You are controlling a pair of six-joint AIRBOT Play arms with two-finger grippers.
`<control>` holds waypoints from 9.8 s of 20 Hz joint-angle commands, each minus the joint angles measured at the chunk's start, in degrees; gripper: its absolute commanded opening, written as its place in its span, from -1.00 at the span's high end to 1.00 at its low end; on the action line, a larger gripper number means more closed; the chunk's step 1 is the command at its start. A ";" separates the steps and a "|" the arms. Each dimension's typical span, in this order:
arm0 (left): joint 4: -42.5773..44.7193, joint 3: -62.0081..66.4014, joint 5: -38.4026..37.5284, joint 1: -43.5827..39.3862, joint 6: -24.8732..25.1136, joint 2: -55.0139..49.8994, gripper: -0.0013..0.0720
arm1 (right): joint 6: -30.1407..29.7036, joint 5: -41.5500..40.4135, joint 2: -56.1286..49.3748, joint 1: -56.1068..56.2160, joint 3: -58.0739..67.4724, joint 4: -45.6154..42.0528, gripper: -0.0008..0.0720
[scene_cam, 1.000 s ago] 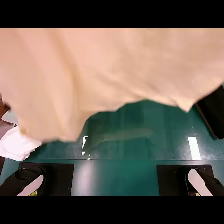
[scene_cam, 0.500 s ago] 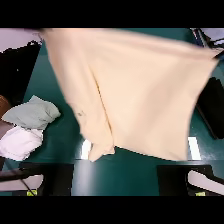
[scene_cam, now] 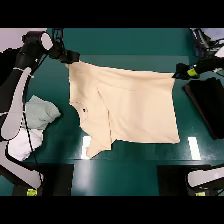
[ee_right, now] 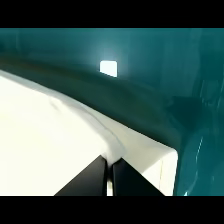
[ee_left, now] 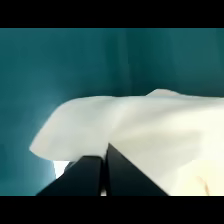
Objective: Fold the shirts.
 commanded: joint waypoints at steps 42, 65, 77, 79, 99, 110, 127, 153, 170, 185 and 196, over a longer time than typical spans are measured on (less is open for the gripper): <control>-42.99 -77.09 5.51 1.99 6.29 38.23 -0.18 | -1.46 2.23 45.48 -0.68 -34.47 6.27 0.12; 4.85 -50.93 -15.89 2.08 -1.66 39.67 -0.51 | -1.51 3.32 45.55 -0.79 -34.49 7.56 0.12; -26.86 -74.64 -4.52 2.05 -1.60 45.88 -0.52 | -1.55 2.80 45.53 -0.79 -34.49 7.56 0.14; -26.80 -77.24 -4.42 2.05 -1.64 45.88 -0.52 | -1.62 2.78 45.53 -0.79 -34.49 7.56 0.14; -31.50 -64.81 -4.94 2.05 5.53 45.88 0.90 | -2.84 15.15 52.33 -21.59 -55.89 -3.19 -0.50; -31.36 -64.83 -4.70 2.05 6.38 45.88 0.90 | -4.70 1.86 43.65 -18.03 -72.43 3.54 -0.40; -25.59 -29.16 -16.17 2.05 6.43 45.90 0.90 | -2.12 -4.26 51.98 -6.84 -31.98 3.13 0.94; -10.47 -21.18 -13.75 2.05 -2.10 42.10 0.90 | -2.51 23.21 28.61 -15.76 0.98 5.60 0.94; -9.86 -9.25 8.59 3.74 10.03 9.33 0.90 | -2.14 7.08 -5.95 -3.76 20.44 -4.50 0.94; -12.72 -29.53 -8.61 7.06 10.88 9.40 0.88 | -2.12 -9.16 10.56 0.00 -21.59 -4.33 0.91; -10.27 -47.50 -17.38 7.06 4.37 32.46 -0.04 | -3.08 2.49 27.28 -6.91 -27.47 -4.28 -0.23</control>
